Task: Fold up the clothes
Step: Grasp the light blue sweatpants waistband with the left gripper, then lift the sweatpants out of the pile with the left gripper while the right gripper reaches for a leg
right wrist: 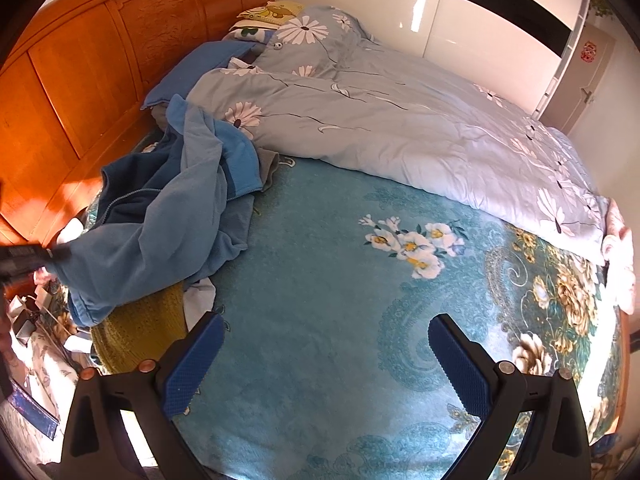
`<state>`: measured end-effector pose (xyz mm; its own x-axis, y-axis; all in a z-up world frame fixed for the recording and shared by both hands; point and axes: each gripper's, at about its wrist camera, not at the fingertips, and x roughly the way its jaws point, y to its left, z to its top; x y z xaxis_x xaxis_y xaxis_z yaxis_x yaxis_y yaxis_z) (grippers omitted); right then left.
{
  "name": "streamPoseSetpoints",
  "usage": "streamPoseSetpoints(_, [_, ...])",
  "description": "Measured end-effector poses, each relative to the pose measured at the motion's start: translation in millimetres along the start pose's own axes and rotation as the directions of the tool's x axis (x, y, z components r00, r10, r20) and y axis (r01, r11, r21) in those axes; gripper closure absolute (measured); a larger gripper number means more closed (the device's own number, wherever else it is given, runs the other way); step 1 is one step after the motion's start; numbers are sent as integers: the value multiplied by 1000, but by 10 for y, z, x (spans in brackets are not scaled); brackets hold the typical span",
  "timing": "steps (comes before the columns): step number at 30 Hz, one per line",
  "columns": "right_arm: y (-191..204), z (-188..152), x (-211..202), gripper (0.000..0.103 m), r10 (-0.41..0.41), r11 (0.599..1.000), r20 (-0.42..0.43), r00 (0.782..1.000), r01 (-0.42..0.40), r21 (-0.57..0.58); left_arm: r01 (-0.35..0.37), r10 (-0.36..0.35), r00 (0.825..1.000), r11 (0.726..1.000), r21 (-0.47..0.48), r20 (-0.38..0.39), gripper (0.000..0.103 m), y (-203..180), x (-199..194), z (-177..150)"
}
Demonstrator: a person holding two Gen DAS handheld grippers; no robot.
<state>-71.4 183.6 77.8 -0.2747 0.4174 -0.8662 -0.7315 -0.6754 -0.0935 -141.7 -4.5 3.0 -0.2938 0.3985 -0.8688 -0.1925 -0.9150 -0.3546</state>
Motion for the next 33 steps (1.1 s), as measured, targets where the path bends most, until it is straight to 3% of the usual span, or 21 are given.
streamPoseSetpoints(3, [-87,-52,-12,0,1,1000,-1,1000,-1,18,77,-82,995,993,84,52,82,-300,-201,195])
streamPoseSetpoints(6, [-210,-99,-20,0,6,999,3,1000,-6,42,143,-166,978,974,174,124,82,-734,-471,343])
streamPoseSetpoints(11, [-547,-168,-44,0,25,995,32,999,-28,91,241,-308,929,925,295,205,82,-1502,-856,466])
streamPoseSetpoints(15, [-937,-256,-40,0,39,993,60,997,-46,113,267,-387,890,872,410,243,82,-2315,-1097,424])
streamPoseSetpoints(18, [-1381,-363,11,0,53,990,72,996,-62,124,273,-427,867,837,474,255,82,-2988,-1171,327])
streamPoseSetpoints(24, [-2519,-612,1,0,44,979,91,995,-61,196,282,-482,849,760,586,216,83,-4484,-1094,25])
streamPoseSetpoints(26, [-2976,-744,25,0,18,967,74,997,-37,252,329,-525,833,724,607,174,84,-4905,-1051,-64])
streamPoseSetpoints(28, [-3336,-875,42,0,0,956,56,998,-16,292,376,-571,811,676,633,128,98,-5297,-1041,-180])
streamPoseSetpoints(33, [-4157,-1228,106,0,-72,922,1,997,66,383,475,-670,742,530,702,4,98,-6168,-1055,-498])
